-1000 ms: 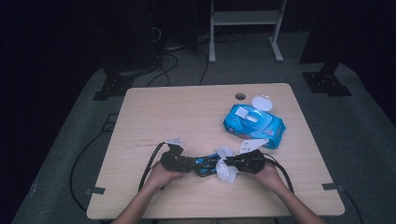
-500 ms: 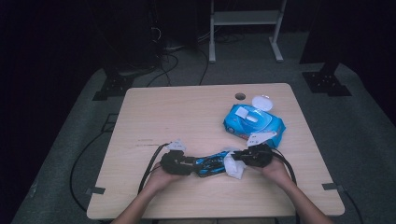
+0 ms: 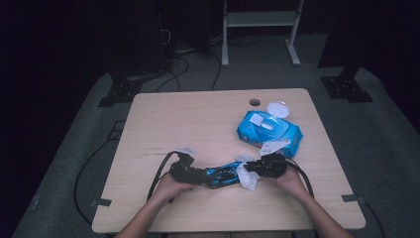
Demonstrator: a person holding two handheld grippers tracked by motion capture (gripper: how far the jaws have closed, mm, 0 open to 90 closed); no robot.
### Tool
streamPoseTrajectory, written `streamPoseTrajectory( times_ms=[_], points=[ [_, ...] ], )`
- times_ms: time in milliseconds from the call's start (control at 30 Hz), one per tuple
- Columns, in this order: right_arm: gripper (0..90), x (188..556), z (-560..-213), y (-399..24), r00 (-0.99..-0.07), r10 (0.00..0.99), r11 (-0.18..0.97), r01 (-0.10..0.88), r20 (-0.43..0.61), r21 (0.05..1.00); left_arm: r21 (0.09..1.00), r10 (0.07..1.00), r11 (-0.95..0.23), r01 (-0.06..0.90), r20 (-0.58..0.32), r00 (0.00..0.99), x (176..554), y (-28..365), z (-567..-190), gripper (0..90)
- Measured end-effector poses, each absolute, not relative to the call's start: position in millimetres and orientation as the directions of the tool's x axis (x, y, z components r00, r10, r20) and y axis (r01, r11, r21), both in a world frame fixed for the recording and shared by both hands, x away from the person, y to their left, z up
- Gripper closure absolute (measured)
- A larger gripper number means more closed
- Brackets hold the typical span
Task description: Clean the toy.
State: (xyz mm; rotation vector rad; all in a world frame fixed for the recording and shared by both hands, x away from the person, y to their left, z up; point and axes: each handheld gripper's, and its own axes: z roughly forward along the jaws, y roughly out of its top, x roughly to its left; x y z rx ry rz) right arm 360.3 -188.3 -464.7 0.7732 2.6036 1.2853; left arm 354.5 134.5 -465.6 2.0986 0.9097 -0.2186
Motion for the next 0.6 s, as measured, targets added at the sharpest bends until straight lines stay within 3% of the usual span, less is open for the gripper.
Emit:
streamPoseTrajectory(
  times_ms=[33, 167, 367, 600],
  points=[
    [83.3, 360.2, -464.7, -188.2, -0.859, 0.502, 0.503, 0.387, 0.103, 0.773, 0.627, 0.535, -0.403, 0.666, -0.429, 0.728, 353.7, 134.8, -464.6, 50.4],
    [83.2, 359.5, -464.4, -188.3, -0.86, 0.498, 0.503, 0.389, 0.109, 0.772, 0.647, 0.542, -0.401, 0.648, -0.403, 0.738, 351.5, 133.8, -466.0, 56.4],
    [79.3, 360.7, -464.0, -192.5, -0.858, 0.497, 0.494, 0.404, 0.132, 0.77, 0.697, 0.527, -0.395, 0.598, -0.362, 0.769, 345.3, 132.5, -467.8, 58.0],
    [64.2, 364.7, -464.7, -200.1, -0.846, 0.487, 0.462, 0.459, 0.216, 0.759, 0.754, 0.52, -0.426, 0.5, -0.249, 0.817, 333.1, 130.1, -465.5, 58.1]
  ],
)
